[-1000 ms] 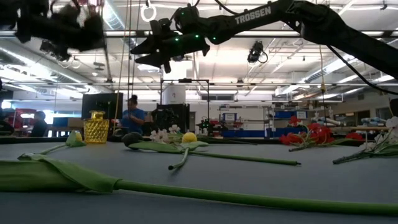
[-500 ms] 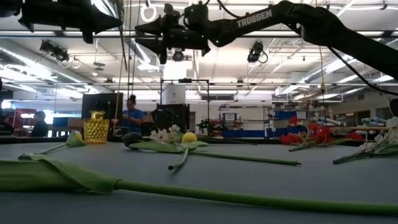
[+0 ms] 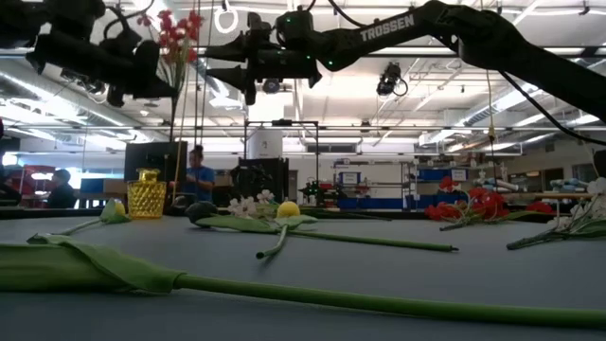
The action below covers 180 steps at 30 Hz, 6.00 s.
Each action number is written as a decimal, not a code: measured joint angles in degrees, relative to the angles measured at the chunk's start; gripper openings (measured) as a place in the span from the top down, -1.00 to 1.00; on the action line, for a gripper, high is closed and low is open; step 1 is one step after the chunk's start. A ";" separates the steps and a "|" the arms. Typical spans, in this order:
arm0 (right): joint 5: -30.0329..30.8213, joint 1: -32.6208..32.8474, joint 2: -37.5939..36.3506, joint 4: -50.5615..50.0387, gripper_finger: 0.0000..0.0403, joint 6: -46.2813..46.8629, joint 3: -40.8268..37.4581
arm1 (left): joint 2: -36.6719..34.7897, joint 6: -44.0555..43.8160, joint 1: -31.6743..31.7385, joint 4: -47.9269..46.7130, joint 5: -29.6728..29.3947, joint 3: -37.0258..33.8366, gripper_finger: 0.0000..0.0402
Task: Sort flowers into vase by color
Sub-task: Put the bottom red flowers into the yellow vase, then put the top black flower into the yellow vase
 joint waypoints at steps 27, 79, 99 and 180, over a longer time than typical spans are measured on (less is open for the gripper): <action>1.67 0.33 0.09 -1.60 0.01 -7.73 0.00 | -3.41 2.93 -5.71 -6.52 -24.61 0.98 1.00; 0.79 2.11 0.12 -5.65 0.01 -12.82 -0.04 | 12.92 -18.78 -9.44 -9.28 -42.37 -0.35 0.62; 1.52 2.75 0.17 -6.80 0.01 -12.71 -0.04 | 13.24 -20.82 -9.42 -14.86 -41.07 -0.35 0.17; 54.21 26.19 -40.00 -14.51 0.21 46.21 -64.59 | 25.14 -45.42 -69.56 -35.46 -25.38 17.42 -0.07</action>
